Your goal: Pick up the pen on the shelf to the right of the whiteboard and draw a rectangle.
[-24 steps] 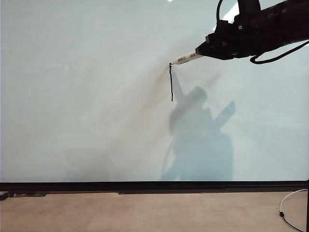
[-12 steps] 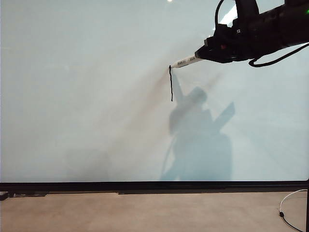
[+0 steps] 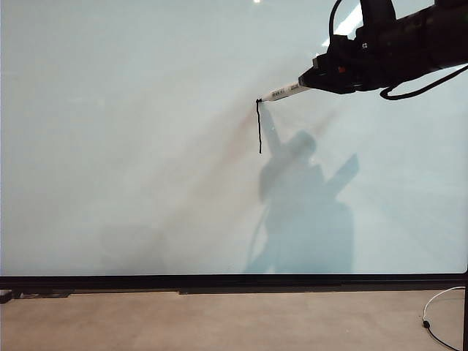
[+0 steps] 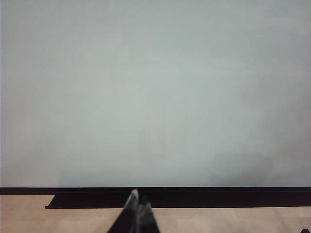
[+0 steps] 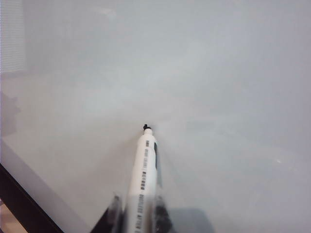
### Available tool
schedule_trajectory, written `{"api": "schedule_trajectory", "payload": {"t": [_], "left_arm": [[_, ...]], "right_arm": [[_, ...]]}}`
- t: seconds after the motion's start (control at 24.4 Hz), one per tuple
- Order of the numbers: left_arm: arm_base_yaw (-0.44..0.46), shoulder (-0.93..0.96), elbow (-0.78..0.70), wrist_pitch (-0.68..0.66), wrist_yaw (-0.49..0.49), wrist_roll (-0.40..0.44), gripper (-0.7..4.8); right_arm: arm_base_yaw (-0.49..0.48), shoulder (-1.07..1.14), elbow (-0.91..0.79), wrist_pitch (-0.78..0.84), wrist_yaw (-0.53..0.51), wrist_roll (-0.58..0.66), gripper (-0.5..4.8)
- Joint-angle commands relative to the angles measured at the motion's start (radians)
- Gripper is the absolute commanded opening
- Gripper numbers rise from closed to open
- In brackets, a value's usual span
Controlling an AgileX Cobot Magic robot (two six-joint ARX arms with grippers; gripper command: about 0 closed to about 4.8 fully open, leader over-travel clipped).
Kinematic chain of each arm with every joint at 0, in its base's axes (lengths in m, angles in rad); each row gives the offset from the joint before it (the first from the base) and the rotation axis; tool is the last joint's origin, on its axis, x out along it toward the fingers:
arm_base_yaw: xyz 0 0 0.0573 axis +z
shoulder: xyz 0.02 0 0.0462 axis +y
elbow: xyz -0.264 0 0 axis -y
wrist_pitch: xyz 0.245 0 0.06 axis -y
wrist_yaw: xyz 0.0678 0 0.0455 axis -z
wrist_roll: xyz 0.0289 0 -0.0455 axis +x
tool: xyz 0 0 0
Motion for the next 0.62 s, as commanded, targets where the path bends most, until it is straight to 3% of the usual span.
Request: {"api": "schedule_trajectory", "payload": {"t": [0.04,0.62], "left_arm": [[0.0,0.0,0.003,0.006,0.004,0.004,-0.05],[0.0,0.0,0.003,0.006,0.004,0.004,-0.04]], "right_arm": [[-0.018,-0.01,0.006,0.023,0.032,0.005,-0.06],[-0.061,-0.034,0.006,-0.026,0.013,-0.011,-0.06]]}}
